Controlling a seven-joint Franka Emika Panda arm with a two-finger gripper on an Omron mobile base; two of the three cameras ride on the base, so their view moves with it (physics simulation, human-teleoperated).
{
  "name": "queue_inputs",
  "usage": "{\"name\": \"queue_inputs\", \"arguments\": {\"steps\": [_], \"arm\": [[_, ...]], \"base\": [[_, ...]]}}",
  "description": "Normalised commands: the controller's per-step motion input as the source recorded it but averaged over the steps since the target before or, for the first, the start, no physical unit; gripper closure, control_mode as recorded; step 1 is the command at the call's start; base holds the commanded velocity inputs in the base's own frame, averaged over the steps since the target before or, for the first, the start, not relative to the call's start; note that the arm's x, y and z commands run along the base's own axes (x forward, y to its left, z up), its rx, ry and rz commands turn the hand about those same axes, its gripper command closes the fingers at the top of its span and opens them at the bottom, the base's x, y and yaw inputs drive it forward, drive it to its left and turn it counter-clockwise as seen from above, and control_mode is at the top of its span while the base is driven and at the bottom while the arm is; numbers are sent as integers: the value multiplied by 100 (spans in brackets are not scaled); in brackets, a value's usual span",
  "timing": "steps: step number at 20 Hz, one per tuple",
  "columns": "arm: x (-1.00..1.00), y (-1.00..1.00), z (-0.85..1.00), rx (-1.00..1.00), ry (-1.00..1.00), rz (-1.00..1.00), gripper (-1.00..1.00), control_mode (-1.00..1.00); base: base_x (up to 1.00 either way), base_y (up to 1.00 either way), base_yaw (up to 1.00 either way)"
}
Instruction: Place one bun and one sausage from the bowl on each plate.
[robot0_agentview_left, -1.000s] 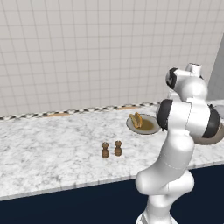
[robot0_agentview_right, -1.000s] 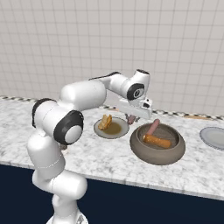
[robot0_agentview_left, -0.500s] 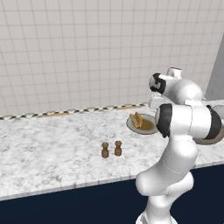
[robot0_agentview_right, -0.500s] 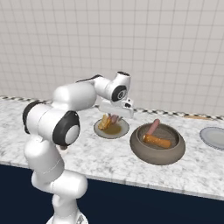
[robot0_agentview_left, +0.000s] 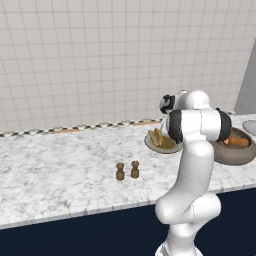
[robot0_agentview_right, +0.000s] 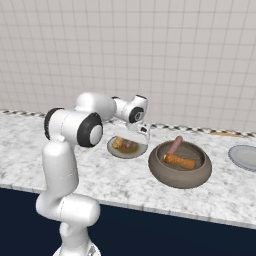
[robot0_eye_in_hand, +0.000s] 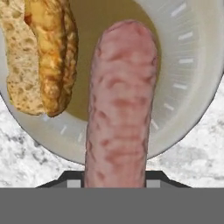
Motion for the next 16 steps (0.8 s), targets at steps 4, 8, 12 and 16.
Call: {"name": "queue_inputs", "arguments": {"steps": [4,8,12,16], "arm": [[77,-3,-41,1,0,0,100,-100],[44,-7,-61,0,0,0,100,-100],[16,-4,-51,0,0,0,100,-100],[1,0,-7,0,0,0,-100,-100]], "base": [[0,0,0],[0,0,0],[0,0,0],[0,0,0]]}}
